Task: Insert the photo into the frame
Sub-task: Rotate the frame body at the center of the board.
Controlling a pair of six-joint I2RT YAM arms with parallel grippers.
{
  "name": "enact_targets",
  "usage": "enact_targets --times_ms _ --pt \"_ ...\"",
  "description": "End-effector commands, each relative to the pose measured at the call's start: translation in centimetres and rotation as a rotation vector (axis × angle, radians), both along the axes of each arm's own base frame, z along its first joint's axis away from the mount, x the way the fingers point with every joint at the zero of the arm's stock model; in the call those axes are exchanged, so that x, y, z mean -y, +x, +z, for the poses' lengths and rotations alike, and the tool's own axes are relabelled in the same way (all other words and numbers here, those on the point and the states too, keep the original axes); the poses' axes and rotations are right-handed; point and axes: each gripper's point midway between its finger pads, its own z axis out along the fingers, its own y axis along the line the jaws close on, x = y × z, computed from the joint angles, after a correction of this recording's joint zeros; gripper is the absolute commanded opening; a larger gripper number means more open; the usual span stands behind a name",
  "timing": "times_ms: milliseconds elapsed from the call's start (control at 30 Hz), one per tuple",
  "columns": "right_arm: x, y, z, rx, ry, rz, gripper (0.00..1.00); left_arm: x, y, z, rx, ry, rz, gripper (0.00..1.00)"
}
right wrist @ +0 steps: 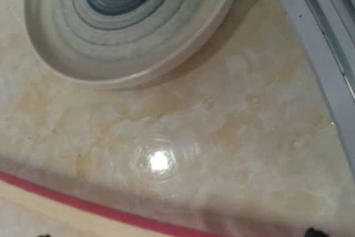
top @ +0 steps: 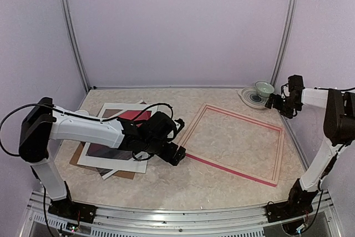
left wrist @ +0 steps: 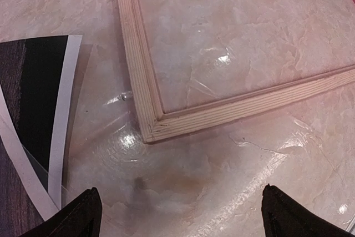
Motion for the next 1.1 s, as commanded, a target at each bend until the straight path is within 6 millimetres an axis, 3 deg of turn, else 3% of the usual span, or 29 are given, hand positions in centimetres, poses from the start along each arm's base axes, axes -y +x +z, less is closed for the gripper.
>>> enact_targets --times_ms 0,167,500,1067 --pt "0.6 0.9 -1.2 0.006 0.018 0.002 0.99 0.4 0.1 -1.2 -0.018 0.064 -0.007 0.99" --pt "0.7 1.5 -3.1 -0.017 0.040 0.005 0.99 0.8 0.1 -3.1 -0.054 0.096 -0.004 0.99" --pt "0.8 1.7 -6.3 -0.083 0.059 0.012 0.99 1.3 0.3 -5.1 -0.088 0.114 0.010 0.99" --pt "-0.4 -1.3 -6.7 -0.101 0.093 0.028 0.99 1.4 3.9 -6.0 -0.077 0.119 0.133 0.99"
